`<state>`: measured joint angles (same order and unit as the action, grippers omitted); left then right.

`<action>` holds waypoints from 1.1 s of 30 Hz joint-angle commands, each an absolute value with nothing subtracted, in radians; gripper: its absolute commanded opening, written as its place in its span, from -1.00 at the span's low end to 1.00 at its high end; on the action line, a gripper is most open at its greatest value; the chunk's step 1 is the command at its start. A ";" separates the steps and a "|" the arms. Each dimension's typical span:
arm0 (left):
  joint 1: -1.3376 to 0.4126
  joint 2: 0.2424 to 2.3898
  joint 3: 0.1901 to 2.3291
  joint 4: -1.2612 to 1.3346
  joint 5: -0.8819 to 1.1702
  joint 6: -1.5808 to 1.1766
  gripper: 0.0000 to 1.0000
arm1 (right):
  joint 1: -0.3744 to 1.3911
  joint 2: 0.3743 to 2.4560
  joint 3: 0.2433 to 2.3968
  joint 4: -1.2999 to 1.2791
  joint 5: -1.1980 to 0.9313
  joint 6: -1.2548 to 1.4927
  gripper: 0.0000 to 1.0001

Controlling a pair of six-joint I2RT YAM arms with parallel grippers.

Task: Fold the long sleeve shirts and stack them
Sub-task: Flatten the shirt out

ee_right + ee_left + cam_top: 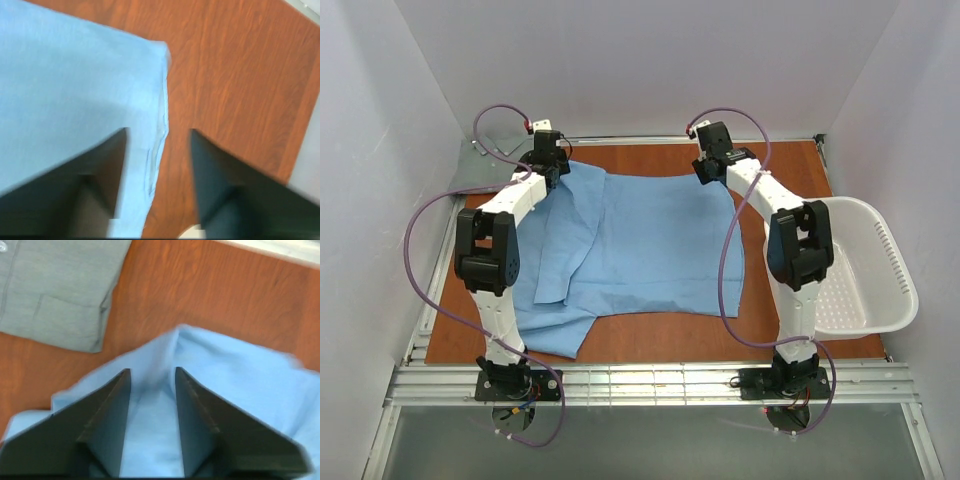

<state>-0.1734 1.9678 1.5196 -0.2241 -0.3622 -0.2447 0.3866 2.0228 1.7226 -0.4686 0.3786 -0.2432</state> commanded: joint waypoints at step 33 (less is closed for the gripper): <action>-0.149 1.202 0.767 -0.586 -0.075 -0.640 0.73 | 0.936 1.752 1.095 -0.520 0.020 -0.037 0.13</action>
